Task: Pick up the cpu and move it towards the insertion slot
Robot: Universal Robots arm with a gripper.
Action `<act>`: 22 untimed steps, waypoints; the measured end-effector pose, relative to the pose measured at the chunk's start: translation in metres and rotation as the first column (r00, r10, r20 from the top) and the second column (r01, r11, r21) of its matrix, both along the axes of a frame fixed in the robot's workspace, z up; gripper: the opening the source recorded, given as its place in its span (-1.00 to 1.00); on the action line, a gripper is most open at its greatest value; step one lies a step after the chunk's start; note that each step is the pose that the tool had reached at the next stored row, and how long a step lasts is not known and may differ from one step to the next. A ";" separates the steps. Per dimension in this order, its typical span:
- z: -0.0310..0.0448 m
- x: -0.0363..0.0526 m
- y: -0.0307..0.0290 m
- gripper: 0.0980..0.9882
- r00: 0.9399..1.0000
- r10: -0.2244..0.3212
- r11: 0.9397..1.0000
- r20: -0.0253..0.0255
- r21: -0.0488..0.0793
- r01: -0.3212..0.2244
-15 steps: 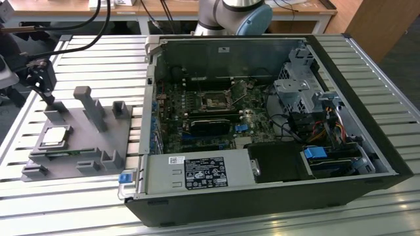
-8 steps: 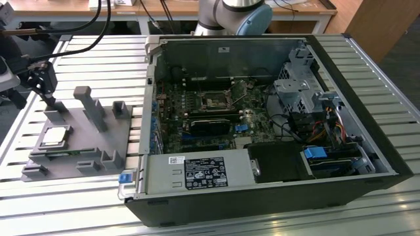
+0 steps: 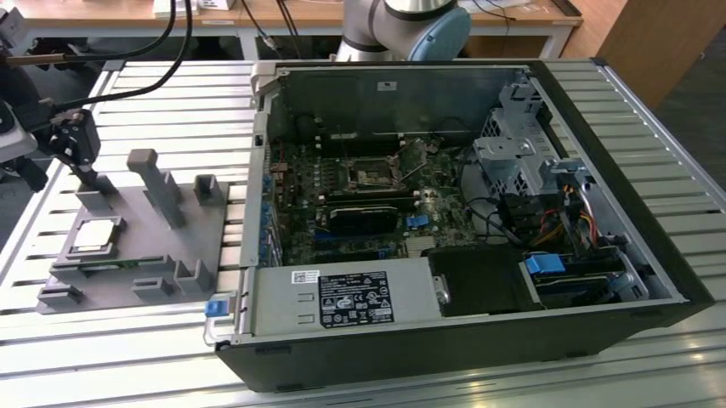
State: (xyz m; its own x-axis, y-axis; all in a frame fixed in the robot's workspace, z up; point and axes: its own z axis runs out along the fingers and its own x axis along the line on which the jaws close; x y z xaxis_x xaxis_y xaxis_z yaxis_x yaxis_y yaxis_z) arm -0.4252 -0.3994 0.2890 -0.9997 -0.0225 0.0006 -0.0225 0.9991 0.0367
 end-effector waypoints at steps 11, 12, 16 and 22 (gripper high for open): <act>-0.0030 -0.0006 0.0000 0.14 1.000 0.000 1.000 0.000 0.000 0.000; -0.0032 -0.0006 0.0000 0.14 1.000 0.000 1.000 0.000 0.000 0.000; -0.0042 -0.0008 0.0000 0.14 1.000 0.000 1.000 0.000 0.000 0.000; -0.0057 -0.0010 0.0000 0.14 1.000 0.000 1.000 0.000 0.000 0.000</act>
State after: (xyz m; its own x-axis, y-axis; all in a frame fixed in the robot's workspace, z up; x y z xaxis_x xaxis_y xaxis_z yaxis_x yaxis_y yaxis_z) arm -0.4262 -0.3993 0.2833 -0.9997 -0.0226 0.0005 -0.0225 0.9991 0.0367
